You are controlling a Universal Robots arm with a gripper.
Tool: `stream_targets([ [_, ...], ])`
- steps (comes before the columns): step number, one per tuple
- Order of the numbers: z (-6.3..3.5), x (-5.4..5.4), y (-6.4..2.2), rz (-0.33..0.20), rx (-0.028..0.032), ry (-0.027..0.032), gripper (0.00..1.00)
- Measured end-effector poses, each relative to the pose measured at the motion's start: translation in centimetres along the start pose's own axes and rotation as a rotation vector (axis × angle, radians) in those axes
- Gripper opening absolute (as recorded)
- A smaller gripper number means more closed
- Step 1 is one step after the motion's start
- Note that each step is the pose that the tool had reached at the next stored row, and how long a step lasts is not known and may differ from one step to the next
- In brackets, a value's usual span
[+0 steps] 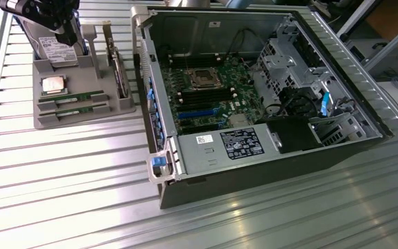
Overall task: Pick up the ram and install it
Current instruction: 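Pick up the ram and move it above insertion slot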
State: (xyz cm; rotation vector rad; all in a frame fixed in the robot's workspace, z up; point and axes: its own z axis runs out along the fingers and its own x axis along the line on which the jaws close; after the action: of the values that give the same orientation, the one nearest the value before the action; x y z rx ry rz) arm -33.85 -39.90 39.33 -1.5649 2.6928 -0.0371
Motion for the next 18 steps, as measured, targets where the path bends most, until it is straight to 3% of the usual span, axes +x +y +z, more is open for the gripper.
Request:
stream_targets([
  [12, -0.01, 0.03, 0.06, -0.114, 0.0028, 0.0037, 0.11],
  [18, -0.01, 0.06, 0.1, -0.199, 0.0052, 0.0064, 0.11],
])
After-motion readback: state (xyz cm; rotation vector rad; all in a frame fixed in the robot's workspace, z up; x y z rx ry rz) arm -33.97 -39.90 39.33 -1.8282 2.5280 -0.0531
